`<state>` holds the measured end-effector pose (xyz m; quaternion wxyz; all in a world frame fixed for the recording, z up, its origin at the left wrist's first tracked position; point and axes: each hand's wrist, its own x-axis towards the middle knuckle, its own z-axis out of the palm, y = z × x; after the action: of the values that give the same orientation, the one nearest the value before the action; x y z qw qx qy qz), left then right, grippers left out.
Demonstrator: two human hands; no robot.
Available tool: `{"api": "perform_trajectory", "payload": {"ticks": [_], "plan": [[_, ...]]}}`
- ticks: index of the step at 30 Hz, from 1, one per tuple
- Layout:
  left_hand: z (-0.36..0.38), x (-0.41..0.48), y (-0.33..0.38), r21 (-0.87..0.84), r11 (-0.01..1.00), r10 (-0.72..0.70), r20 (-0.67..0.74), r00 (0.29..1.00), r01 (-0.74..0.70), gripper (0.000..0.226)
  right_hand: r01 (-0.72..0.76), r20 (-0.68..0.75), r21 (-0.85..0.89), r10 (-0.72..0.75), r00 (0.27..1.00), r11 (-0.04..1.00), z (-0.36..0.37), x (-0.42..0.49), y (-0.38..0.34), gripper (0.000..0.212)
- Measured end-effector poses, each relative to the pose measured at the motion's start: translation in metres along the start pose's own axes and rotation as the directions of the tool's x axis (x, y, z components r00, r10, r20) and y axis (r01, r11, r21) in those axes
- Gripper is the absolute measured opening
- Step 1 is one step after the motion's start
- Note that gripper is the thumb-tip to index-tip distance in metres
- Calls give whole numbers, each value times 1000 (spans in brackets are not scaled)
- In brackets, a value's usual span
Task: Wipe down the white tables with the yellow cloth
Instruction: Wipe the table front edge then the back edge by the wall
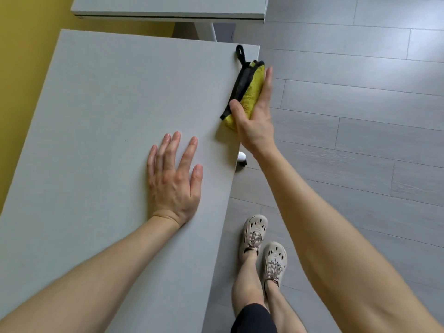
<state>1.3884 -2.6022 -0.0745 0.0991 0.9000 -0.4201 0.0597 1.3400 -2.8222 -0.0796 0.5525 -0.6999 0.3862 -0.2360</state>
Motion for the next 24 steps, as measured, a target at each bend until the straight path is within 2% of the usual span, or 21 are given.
{"api": "perform_trajectory", "payload": {"ticks": [2, 6, 8, 13, 16, 20, 22, 24], "plan": [[0, -1, -1, -1, 1000, -1, -6, 1000, 1, 57, -18, 31, 66, 16, 999, 998, 6, -69, 6, 97], [1, 0, 0, -9, 1000, 5, -5, 1000, -5, 57, -39, 203, 95, 19, 979, 995, 3, -211, 11, 99], [0, 0, 0, -19, 1000, 0, -6, 1000, 0, 57, -32, 192, 68, 19, 981, 997, 4, -197, 8, 98], [1, -1, -1, -124, 992, -20, -36, 999, 15, 40, -17, 19, 0, 17, 1000, 1000, 6, -53, -6, 90], [-1, -1, -3, -160, 987, -19, -54, 998, 10, 33, 8, -32, -37, -9, 999, 999, 9, -53, -7, 83], [-4, 1, -10, -185, 983, -4, -39, 999, -3, 39, 56, -19, 18, -56, 998, 998, 23, -188, 5, 81], [-7, -3, -14, -184, 983, 30, 21, 999, -25, 49, 68, 28, 20, -68, 997, 998, 26, -267, 12, 83], [-15, -23, -20, -139, 987, 93, 85, 992, -80, 56, 78, 77, 17, -79, 994, 997, 27, -302, 14, 83]]}}
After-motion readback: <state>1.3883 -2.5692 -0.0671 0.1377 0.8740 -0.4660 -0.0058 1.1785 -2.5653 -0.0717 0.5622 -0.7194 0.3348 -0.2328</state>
